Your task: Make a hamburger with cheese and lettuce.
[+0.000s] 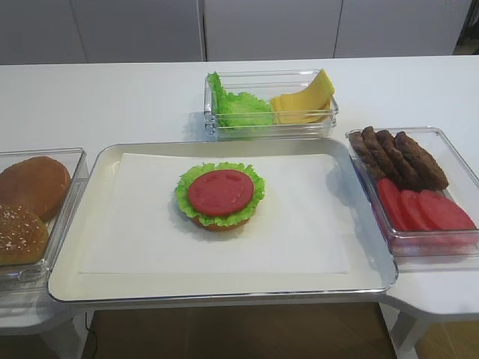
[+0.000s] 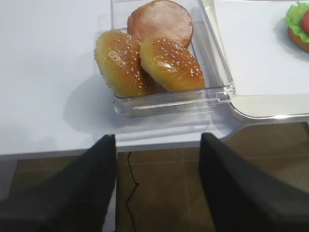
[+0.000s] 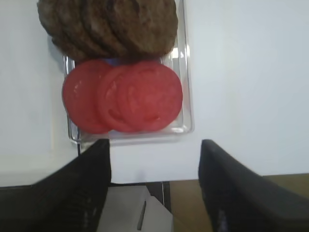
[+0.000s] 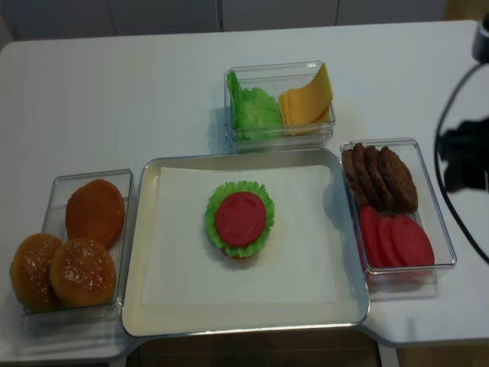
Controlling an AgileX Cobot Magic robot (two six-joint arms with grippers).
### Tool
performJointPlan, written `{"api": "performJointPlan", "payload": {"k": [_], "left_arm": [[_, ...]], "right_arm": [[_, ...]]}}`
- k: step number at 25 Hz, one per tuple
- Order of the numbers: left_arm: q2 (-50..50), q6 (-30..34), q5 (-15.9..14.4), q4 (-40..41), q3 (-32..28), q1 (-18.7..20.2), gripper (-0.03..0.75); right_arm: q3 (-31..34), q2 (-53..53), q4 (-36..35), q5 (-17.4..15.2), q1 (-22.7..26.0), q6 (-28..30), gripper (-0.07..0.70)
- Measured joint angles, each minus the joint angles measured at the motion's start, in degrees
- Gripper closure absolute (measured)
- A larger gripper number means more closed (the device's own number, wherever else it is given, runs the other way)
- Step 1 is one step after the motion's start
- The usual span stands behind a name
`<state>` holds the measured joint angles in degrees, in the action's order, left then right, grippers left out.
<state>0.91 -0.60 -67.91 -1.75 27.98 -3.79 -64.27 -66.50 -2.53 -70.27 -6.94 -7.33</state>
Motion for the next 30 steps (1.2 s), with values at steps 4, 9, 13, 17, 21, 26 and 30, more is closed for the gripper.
{"api": "performJointPlan", "payload": {"k": [4,9,13,17,21,26,30], "left_arm": [[0.0,0.0,0.0,0.0,0.0,0.0,0.312],[0.0,0.0,0.0,0.0,0.0,0.0,0.312],[0.0,0.0,0.0,0.0,0.0,0.0,0.312],[0.0,0.0,0.0,0.0,0.0,0.0,0.312],[0.0,0.0,0.0,0.0,0.0,0.0,0.312],[0.0,0.0,0.0,0.0,0.0,0.0,0.312],[0.0,0.0,0.0,0.0,0.0,0.0,0.312]], "right_arm": [[6.04,10.81,0.0,-0.67,0.0,0.0,0.183],[12.92,23.38,0.0,-1.54,0.0,0.27,0.183],[16.89,32.02,0.01,-1.88,0.0,1.52,0.183],[20.24,39.19,0.01,-2.17,0.0,1.92,0.183],[23.39,46.4,0.01,-2.38,0.0,2.35,0.183],[26.14,55.52,-0.44,-2.78,0.0,2.57,0.183],[28.56,61.38,-1.07,-2.86,0.0,3.41,0.183]]}}
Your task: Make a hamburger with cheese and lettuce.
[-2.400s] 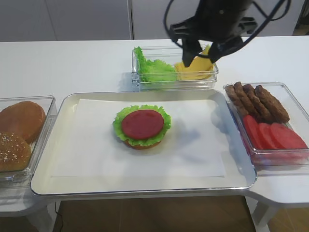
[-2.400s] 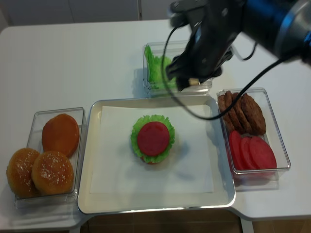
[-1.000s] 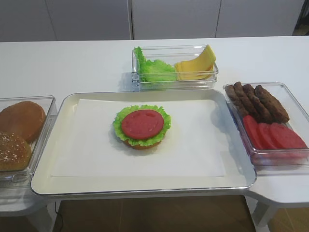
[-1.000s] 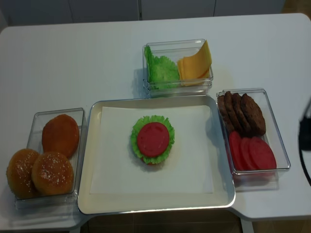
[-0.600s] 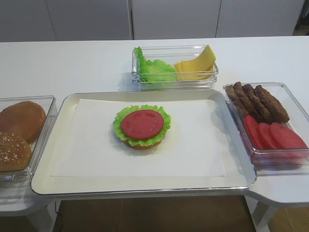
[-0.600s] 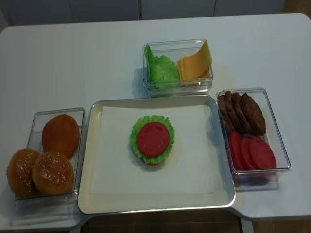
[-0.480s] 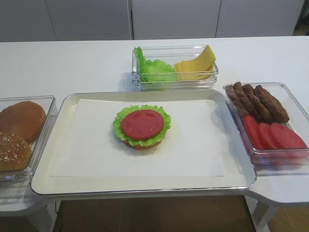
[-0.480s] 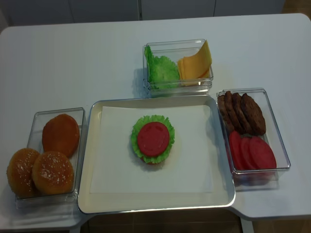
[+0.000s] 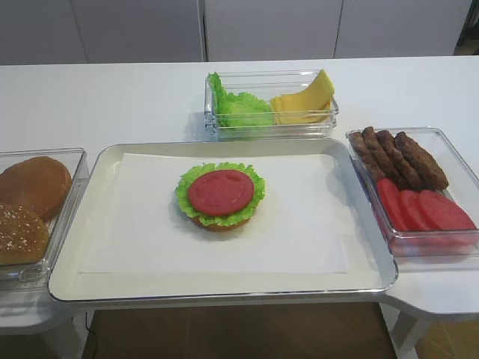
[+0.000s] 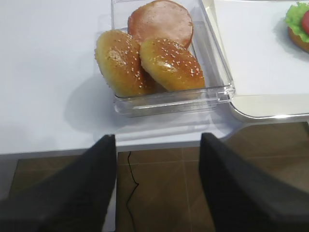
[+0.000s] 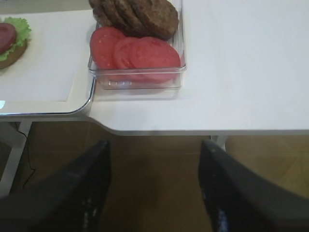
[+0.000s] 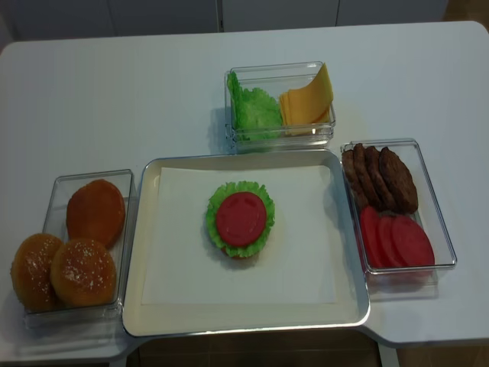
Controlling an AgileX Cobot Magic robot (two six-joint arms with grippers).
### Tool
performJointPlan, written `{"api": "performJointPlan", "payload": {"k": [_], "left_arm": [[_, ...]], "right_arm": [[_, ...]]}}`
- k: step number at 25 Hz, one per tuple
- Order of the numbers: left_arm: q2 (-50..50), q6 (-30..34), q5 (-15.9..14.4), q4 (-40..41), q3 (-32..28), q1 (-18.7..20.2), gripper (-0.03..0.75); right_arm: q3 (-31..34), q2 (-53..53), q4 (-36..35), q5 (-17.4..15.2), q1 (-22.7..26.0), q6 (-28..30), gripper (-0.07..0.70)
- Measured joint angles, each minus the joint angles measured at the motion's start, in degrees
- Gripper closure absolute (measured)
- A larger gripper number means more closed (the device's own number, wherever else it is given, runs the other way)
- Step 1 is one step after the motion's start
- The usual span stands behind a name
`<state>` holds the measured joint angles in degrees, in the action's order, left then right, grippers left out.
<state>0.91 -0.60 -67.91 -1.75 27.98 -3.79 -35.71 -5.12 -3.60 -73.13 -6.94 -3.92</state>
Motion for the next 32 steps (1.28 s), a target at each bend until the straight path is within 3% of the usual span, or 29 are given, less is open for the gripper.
{"api": "performJointPlan", "payload": {"k": [10,17,32], "left_arm": [[0.0,0.0,0.0,0.0,0.0,0.0,0.312],[0.0,0.0,0.0,0.0,0.0,0.0,0.312],[0.0,0.0,0.0,0.0,0.0,0.0,0.312]], "right_arm": [[6.27,6.1,-0.34,0.0,0.0,3.92,0.183],[8.47,6.1,-0.14,6.71,0.0,7.03,0.183],[8.73,6.1,-0.01,7.15,0.0,6.49,0.183]]}}
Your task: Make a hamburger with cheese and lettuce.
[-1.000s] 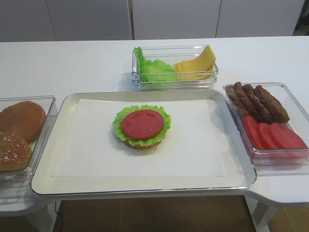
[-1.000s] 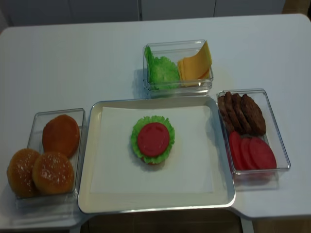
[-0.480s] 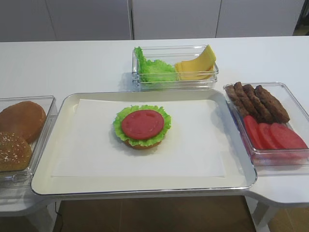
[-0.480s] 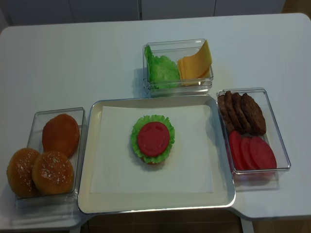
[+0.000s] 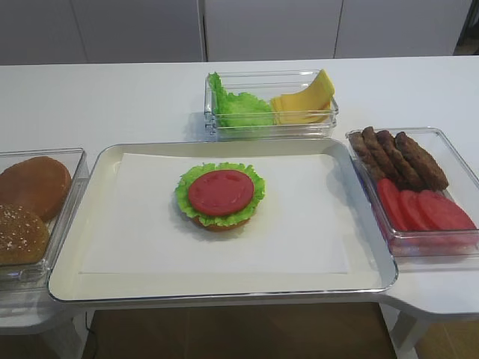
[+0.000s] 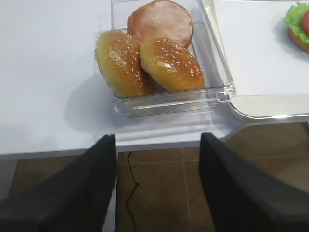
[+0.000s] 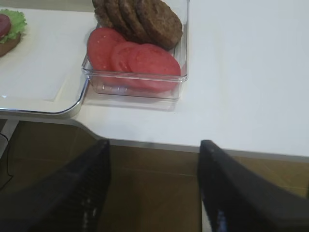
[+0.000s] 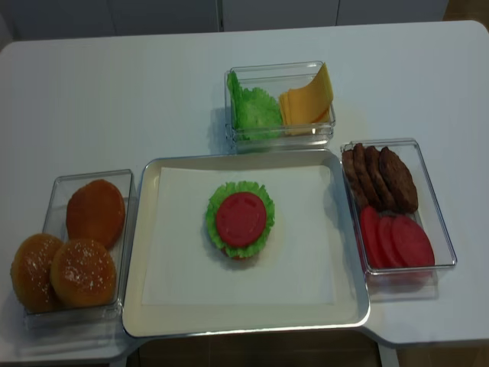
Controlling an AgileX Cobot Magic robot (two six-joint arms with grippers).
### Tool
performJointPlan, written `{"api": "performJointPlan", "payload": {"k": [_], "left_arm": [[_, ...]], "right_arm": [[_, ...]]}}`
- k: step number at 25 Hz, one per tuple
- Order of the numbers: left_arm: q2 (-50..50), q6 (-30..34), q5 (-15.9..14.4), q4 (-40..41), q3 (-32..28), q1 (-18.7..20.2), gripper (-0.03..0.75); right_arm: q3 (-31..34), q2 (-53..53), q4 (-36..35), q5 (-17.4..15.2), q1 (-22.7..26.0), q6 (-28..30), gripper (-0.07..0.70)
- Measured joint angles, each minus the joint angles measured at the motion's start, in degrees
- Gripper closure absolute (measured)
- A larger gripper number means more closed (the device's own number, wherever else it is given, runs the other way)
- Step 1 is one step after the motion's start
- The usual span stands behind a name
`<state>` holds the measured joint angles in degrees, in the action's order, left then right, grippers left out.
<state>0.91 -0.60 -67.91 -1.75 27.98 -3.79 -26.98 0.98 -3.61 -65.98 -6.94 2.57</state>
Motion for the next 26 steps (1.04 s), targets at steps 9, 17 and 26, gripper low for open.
{"api": "performJointPlan", "payload": {"k": [9,17,26], "left_arm": [[0.0,0.0,0.0,0.0,0.0,0.0,0.312],[0.0,0.0,0.0,0.0,0.0,0.0,0.312],[0.0,0.0,0.0,0.0,0.0,0.0,0.312]], "right_arm": [[0.0,0.0,-0.11,0.04,0.0,0.0,0.183],[0.0,0.0,-0.11,0.04,0.0,0.0,0.183],[0.0,0.0,-0.11,0.04,0.0,0.0,0.183]]}}
